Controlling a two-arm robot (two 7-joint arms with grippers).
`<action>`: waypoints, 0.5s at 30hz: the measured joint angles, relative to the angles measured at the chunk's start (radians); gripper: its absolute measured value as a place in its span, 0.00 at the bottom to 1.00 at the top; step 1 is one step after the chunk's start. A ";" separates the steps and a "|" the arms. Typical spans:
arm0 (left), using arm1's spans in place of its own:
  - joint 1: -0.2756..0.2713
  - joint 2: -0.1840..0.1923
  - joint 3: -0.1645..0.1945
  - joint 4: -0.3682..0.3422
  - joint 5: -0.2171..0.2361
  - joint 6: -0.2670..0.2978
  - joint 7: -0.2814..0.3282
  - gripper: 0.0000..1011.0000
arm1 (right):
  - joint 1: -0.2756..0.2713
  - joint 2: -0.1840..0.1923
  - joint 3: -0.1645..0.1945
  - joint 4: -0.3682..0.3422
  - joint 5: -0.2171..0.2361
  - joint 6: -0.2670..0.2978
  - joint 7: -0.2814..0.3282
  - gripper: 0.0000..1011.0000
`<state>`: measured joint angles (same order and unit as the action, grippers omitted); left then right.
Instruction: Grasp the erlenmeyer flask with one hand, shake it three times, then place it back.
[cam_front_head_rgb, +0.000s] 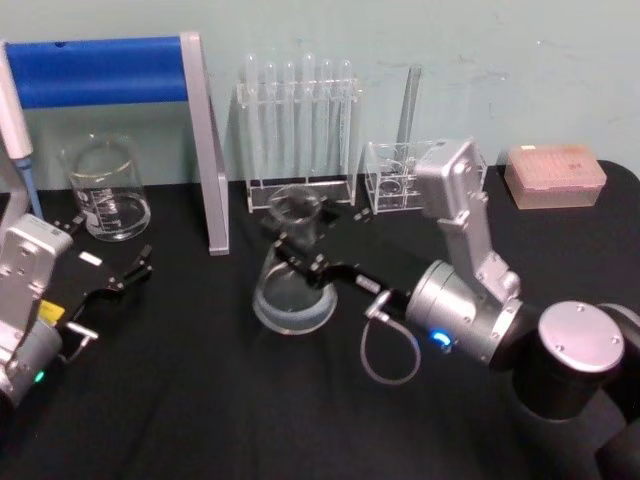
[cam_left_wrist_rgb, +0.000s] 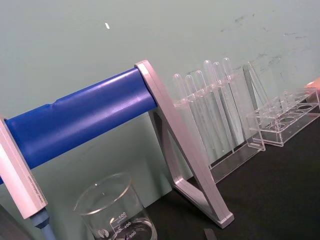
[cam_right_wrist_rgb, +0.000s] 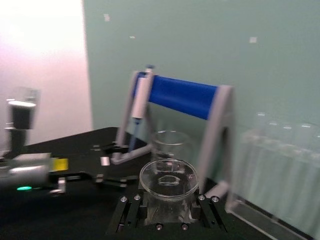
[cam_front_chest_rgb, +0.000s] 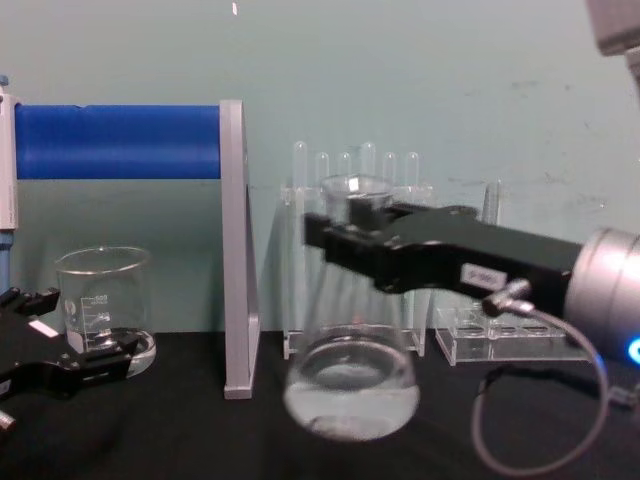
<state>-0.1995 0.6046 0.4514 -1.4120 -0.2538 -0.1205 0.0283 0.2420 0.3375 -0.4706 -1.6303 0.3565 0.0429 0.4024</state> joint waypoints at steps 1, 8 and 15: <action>0.000 0.000 0.000 0.000 0.000 0.000 0.000 0.99 | 0.001 0.001 0.007 0.003 0.000 -0.001 -0.005 0.45; 0.000 0.000 0.000 0.000 0.000 0.000 0.000 0.99 | 0.003 0.009 0.075 0.030 -0.010 -0.009 -0.057 0.45; 0.000 0.000 0.000 0.000 0.000 0.000 0.000 0.99 | 0.002 0.010 0.151 0.053 -0.024 -0.014 -0.110 0.45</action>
<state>-0.1995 0.6047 0.4514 -1.4120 -0.2539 -0.1205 0.0283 0.2440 0.3479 -0.3195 -1.5771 0.3323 0.0288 0.2925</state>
